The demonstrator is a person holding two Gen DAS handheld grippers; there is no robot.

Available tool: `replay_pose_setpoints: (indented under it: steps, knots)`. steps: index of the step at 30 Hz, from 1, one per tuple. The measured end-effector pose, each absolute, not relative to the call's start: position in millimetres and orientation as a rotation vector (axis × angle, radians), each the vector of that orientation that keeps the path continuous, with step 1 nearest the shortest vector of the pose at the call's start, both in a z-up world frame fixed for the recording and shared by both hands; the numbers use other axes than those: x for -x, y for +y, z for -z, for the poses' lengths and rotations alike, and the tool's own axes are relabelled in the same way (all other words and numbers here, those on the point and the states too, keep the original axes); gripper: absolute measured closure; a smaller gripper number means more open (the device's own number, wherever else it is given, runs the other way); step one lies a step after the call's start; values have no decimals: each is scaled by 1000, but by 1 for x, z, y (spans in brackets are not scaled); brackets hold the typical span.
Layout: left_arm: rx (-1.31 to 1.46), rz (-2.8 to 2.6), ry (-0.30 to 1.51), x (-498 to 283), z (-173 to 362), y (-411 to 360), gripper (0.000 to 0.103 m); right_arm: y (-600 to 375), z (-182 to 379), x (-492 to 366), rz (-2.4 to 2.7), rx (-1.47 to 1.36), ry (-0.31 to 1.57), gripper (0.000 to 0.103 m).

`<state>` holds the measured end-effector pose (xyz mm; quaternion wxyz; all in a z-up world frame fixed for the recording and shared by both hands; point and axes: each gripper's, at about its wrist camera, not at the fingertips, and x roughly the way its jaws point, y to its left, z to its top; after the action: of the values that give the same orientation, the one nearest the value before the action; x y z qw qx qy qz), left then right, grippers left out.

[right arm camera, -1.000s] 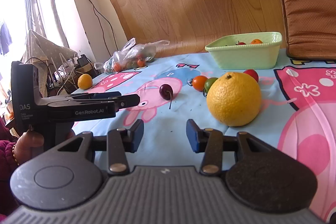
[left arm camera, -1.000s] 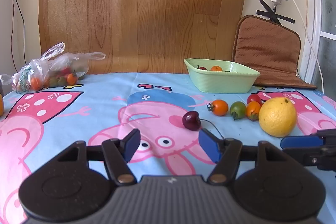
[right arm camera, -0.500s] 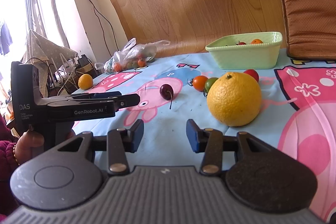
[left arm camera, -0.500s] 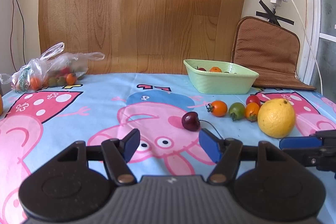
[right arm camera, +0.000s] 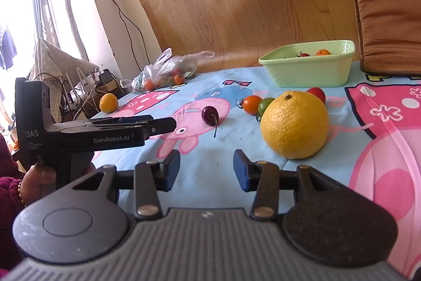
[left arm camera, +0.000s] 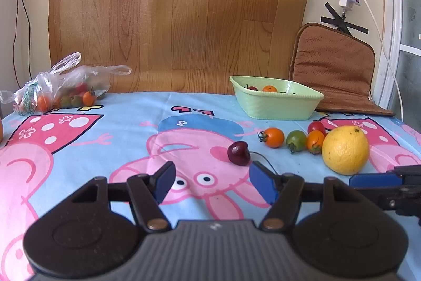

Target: Organize fruits

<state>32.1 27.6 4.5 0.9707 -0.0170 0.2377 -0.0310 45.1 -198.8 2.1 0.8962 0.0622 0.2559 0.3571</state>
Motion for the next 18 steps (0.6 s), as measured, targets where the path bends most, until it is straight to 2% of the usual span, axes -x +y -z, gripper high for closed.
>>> replay_pose_setpoints:
  steps: [2,6,18]
  knots:
    - [38,62,478,-32,-5,28,39,-199,-2,-45,-742,-129,531,56]
    - [39,64,467,-30,-5,28,29,-199,-2,-45,-741,-129,530,56]
    - [43,69,463,-28,-5,28,29,-198,-3,-42,-744,-133,531,56]
